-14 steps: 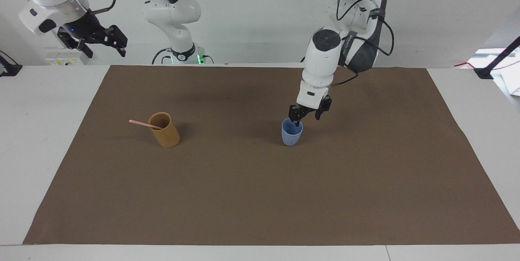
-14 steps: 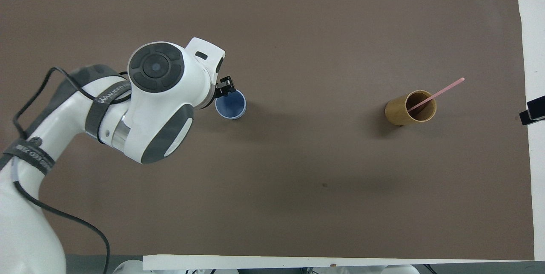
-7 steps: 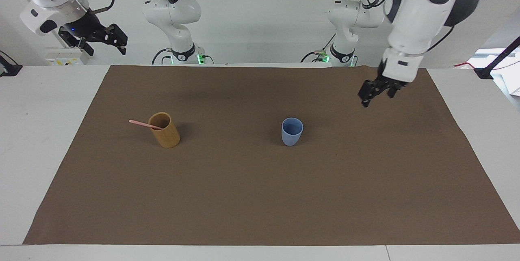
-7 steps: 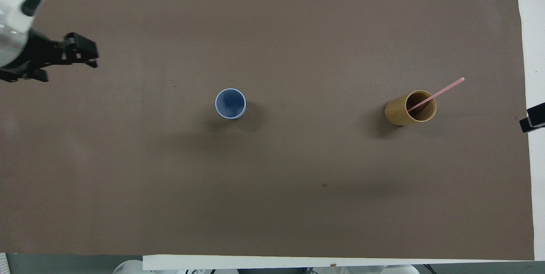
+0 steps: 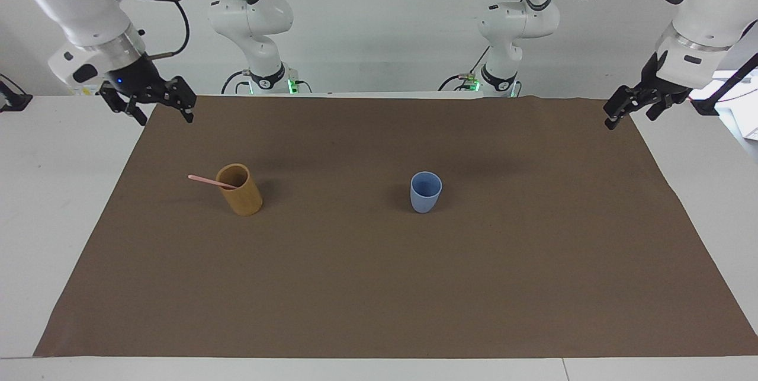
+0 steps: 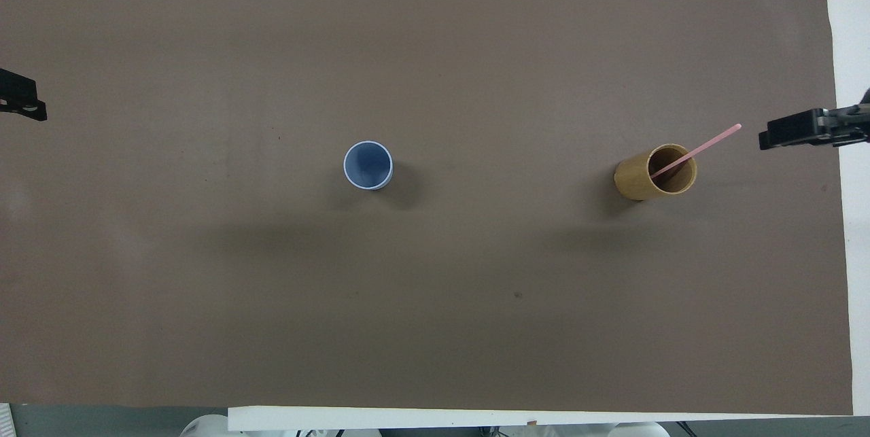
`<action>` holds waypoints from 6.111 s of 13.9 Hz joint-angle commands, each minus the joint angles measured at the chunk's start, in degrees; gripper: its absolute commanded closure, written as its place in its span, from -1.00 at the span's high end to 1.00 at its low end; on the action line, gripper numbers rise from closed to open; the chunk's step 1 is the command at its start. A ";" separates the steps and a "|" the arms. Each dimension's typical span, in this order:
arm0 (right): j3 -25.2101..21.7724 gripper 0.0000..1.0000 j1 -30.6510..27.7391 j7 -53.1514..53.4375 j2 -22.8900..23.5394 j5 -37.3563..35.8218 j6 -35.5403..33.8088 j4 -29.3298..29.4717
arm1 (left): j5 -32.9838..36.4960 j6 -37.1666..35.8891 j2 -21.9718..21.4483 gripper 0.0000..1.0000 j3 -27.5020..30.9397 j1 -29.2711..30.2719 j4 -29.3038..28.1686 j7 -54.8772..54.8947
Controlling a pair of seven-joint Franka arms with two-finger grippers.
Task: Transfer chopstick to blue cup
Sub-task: 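Reach the right gripper to the pink stick and grasp it, then lift the pink stick out of the tan cup with the right gripper, then carry the pink stick over the blue cup and lower it in, then open the right gripper and retract it to rest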
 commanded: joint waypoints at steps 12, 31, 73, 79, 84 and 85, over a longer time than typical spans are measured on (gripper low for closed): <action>0.21 0.78 -1.30 -2.05 2.89 8.01 21.37 -15.08 | 0.13 -0.77 -0.38 1.00 0.20 -0.19 -0.34 0.03; 0.03 -1.00 -1.30 -5.67 2.89 7.75 16.29 -10.27 | 0.13 -0.77 -0.38 1.00 0.11 -0.19 -0.34 0.03; -1.29 1.00 23.35 25.83 9.77 -1.13 4.47 19.38 | 0.13 -0.77 -0.38 1.00 0.20 -0.10 -0.34 0.03; -1.64 1.00 4.43 5.96 4.30 -2.52 -18.26 21.40 | 0.13 -0.77 -0.38 1.00 0.20 -0.10 -0.34 0.03; 1.17 1.00 0.55 1.63 0.69 -4.02 -21.61 15.87 | 0.13 -0.77 -0.38 1.00 0.20 -0.19 -0.34 0.03; 1.26 1.00 0.55 1.72 0.43 -4.11 -21.44 15.60 | 0.13 -0.77 -0.38 1.00 0.11 -0.10 -0.34 0.03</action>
